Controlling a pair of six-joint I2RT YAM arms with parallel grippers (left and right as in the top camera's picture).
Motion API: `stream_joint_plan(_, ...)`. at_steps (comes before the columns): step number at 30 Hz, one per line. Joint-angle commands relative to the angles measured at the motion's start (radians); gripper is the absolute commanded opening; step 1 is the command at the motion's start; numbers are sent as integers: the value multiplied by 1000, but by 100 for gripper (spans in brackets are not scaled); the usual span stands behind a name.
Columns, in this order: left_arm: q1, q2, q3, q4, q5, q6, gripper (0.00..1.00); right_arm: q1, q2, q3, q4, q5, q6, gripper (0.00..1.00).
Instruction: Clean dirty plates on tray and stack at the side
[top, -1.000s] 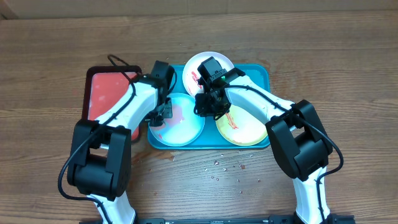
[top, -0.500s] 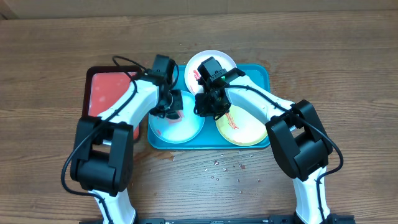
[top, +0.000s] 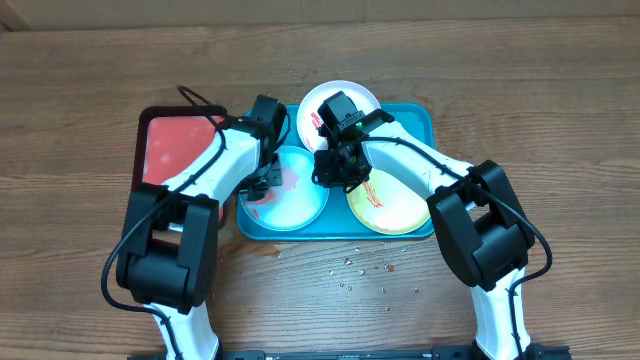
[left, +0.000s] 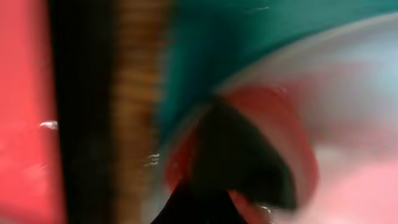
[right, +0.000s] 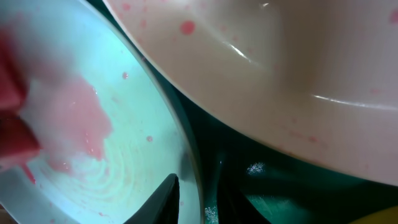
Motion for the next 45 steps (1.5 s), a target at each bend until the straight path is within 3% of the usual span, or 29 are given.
stream_joint_plan(1,24,15,51,-25,-177,-52,4,-4,11,-6,0,18,1,22)
stream_joint_plan(6,24,-34,127,-28,-120,-52,4,-4,11,-5,1,18,1,12)
stream_joint_plan(16,67,-210,175,2,-9,-51,4,-3,11,11,-3,-13,-16,11)
stream_joint_plan(18,89,-234,175,-2,-9,-51,4,0,11,23,-9,-12,-27,19)
stream_joint_plan(20,117,-246,175,-6,-9,-51,4,0,11,27,-8,-11,-26,38)
stream_joint_plan(23,155,-246,175,-21,-3,-51,4,0,14,26,-11,-8,-20,38)
stream_joint_plan(25,178,-246,174,-39,2,-51,4,4,17,24,-10,-8,-7,34)
stream_joint_plan(27,197,-246,174,-53,3,-51,4,10,17,21,-2,-8,-7,24)
stream_joint_plan(29,212,-246,173,-59,2,-51,4,18,17,20,4,0,-6,4)
stream_joint_plan(38,261,-241,173,-56,4,-52,4,31,8,117,-54,31,-60,4)
stream_joint_plan(45,341,-241,171,-59,33,-51,4,50,-3,331,-220,270,-153,4)
